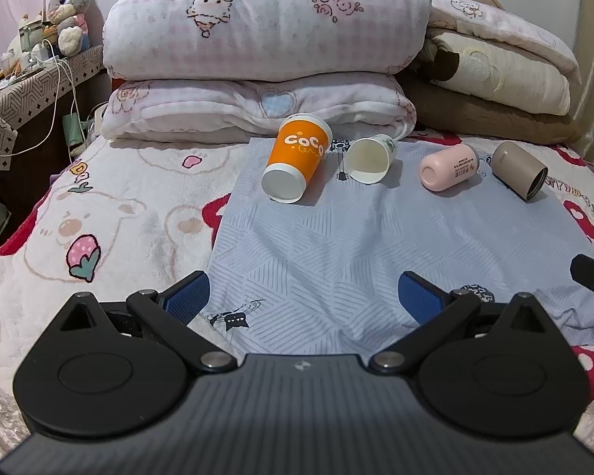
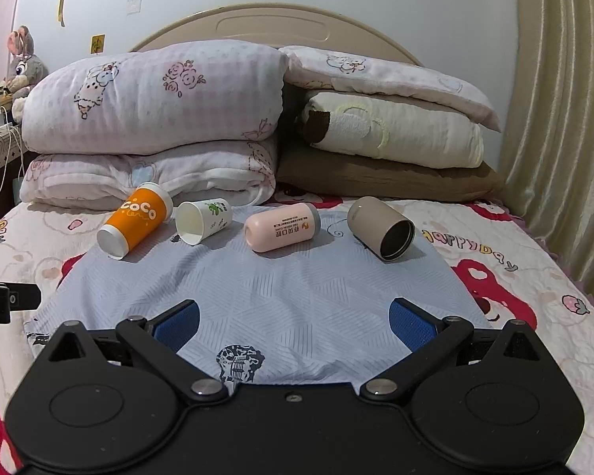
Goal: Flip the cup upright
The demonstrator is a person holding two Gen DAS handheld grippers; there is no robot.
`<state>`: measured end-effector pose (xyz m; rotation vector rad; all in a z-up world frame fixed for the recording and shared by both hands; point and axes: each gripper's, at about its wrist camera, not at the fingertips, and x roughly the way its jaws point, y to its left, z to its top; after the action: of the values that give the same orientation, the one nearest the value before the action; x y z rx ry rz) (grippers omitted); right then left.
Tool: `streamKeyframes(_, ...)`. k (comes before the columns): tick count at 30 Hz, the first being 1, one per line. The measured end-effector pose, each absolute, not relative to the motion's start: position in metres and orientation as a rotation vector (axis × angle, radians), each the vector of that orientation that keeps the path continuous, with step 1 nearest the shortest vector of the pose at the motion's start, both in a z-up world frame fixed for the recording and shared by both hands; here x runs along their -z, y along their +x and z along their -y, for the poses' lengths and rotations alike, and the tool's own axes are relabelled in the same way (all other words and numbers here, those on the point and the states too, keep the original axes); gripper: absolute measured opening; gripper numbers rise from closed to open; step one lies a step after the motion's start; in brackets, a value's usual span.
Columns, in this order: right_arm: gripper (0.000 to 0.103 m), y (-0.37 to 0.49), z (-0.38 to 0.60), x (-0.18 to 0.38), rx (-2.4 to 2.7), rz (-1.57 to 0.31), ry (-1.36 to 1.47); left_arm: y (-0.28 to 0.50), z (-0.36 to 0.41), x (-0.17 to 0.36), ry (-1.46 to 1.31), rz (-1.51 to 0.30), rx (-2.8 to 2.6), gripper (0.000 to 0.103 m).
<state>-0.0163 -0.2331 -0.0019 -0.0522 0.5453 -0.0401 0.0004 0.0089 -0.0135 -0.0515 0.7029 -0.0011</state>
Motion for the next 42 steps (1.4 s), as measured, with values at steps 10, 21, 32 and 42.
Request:
streamKeyframes(10, 0.103, -0.016, 0.233, 0.002, 0.041, -0.547, -0.051, 0.000, -0.009, 0.015, -0.051, -0.711, 0.005, 0.103)
streamKeyframes(21, 0.103, -0.016, 0.232, 0.002, 0.040, -0.548, -0.051, 0.000, -0.009, 0.015, -0.051, -0.712, 0.004, 0.103)
streamKeyframes(32, 0.103, -0.012, 0.229, -0.002, -0.030, -0.580, -0.051, 0.015, -0.008, -0.012, -0.019, -0.765, 0.112, 0.103)
streamKeyframes(42, 0.103, 0.032, 0.211, -0.026, -0.315, -0.640, -0.082, 0.088, -0.003, -0.042, 0.037, -0.844, 0.192, 0.102)
